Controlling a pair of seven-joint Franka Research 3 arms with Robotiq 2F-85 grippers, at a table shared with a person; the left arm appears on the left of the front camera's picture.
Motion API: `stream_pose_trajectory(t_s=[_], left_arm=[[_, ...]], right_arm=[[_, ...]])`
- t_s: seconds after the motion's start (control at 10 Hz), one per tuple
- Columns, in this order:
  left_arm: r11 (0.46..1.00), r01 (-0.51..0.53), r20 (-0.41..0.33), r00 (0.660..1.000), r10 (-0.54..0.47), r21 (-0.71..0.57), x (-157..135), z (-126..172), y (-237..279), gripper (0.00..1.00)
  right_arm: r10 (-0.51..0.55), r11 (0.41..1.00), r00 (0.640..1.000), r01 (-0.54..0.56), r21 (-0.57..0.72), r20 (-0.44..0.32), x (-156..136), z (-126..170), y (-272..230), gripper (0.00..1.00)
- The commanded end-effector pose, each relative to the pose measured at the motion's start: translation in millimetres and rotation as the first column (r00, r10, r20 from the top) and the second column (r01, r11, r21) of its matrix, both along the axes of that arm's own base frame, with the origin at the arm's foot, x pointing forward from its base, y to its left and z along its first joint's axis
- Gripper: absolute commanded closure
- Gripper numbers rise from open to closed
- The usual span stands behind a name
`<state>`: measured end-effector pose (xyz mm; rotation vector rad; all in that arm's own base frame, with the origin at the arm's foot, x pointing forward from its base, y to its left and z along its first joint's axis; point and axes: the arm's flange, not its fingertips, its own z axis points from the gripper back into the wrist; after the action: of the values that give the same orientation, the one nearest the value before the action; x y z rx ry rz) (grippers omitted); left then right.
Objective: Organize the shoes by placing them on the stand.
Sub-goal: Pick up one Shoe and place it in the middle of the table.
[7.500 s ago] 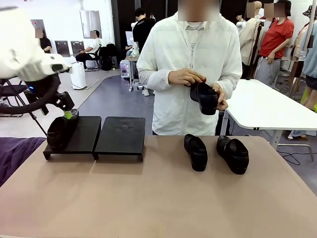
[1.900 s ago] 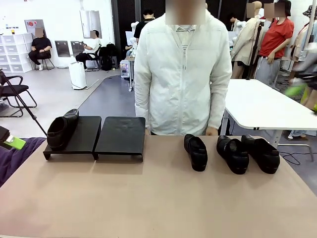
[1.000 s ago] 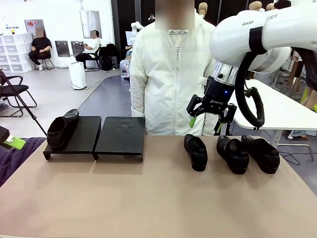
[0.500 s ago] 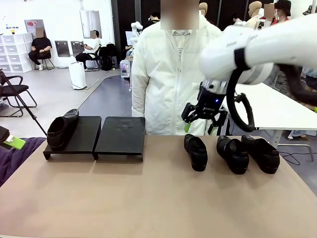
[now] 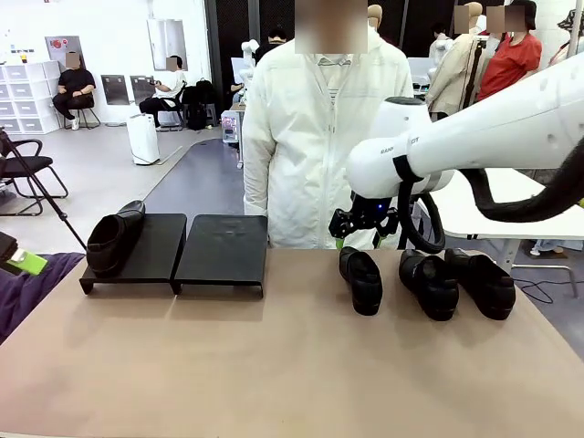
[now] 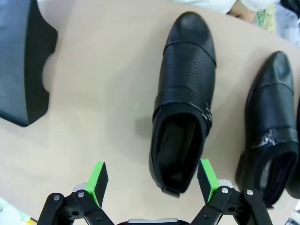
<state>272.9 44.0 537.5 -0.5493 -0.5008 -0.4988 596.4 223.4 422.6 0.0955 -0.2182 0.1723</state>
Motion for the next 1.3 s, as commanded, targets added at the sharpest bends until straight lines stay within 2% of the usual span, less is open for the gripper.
stream_pose_trajectory(t_s=[0.0,0.3,0.6,0.8,0.9,1.0,1.1,1.2], left_arm=[[1.000,0.001,-0.009,1.000,-0.001,0.002,-0.1,1.4,2.0,0.00],[1.000,0.001,-0.009,1.000,-0.001,0.002,-0.1,1.4,2.0,0.00],[1.000,0.001,-0.009,1.000,-0.001,0.002,-0.1,1.4,2.0,0.00],[1.000,0.001,-0.009,1.000,-0.001,0.002,-0.1,1.4,2.0,0.00],[1.000,0.001,-0.009,1.000,-0.001,0.002,-0.1,1.4,2.0,0.00],[1.000,0.001,-0.009,1.000,-0.001,0.002,-0.1,1.4,2.0,0.00],[1.000,0.001,-0.009,1.000,-0.001,0.002,-0.1,1.4,2.0,0.00],[1.000,0.001,-0.009,1.000,-0.001,0.002,-0.1,1.4,2.0,0.00]], right_arm=[[0.013,1.000,0.999,-0.013,-0.002,-0.038,18.7,-11.7,17.0,0.00],[-0.039,0.999,0.991,0.034,-0.034,-0.127,34.1,-49.2,27.0,0.00],[-0.006,1.000,0.984,0.008,0.011,-0.176,36.3,-62.5,26.9,0.00],[-0.073,0.997,0.977,0.072,-0.015,-0.198,37.4,-66.6,26.0,0.00],[-0.069,0.998,0.975,0.069,-0.008,-0.211,37.7,-67.2,26.7,0.23],[-0.077,0.997,0.971,0.079,-0.003,-0.226,38.9,-68.7,26.8,0.82],[-0.084,0.996,0.970,0.084,-0.010,-0.229,39.3,-70.1,27.0,1.00],[-0.095,0.995,0.968,0.093,-0.020,-0.231,39.4,-72.4,27.2,1.00]])
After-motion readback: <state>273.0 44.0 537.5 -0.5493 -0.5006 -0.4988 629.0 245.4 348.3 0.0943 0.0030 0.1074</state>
